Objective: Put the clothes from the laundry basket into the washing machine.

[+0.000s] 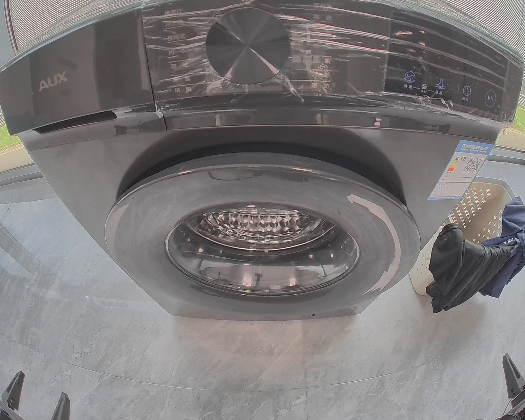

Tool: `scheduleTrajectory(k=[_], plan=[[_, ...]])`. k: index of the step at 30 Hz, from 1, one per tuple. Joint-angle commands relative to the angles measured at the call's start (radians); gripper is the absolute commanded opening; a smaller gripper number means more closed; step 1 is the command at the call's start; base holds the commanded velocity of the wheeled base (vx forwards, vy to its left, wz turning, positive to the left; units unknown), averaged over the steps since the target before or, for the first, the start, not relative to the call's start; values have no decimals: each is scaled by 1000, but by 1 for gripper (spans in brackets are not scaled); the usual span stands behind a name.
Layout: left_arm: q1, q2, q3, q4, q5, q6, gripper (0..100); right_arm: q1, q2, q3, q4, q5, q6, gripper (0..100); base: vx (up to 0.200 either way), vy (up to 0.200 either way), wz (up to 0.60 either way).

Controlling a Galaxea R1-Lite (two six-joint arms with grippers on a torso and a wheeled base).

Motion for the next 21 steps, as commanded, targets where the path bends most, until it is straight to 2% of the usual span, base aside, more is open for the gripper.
scheduleTrajectory(k=[1, 3, 7, 9, 21], plan=[[1, -15, 18, 0, -1, -2, 100, 1, -16, 18, 0, 0, 0, 100, 0, 0, 0], [1, -15, 18, 0, 0, -2, 100, 1, -16, 18, 0, 0, 0, 100, 200, 0, 0], [1, -15, 18, 0, -1, -2, 100, 1, -16, 18, 0, 2, 0, 100, 200, 0, -600], [1, -15, 18, 0, -1, 0, 100, 1, -16, 18, 0, 0, 0, 100, 0, 0, -600], [1, -15, 18, 0, 0, -2, 100, 1, -16, 18, 0, 0, 0, 100, 0, 0, 0]])
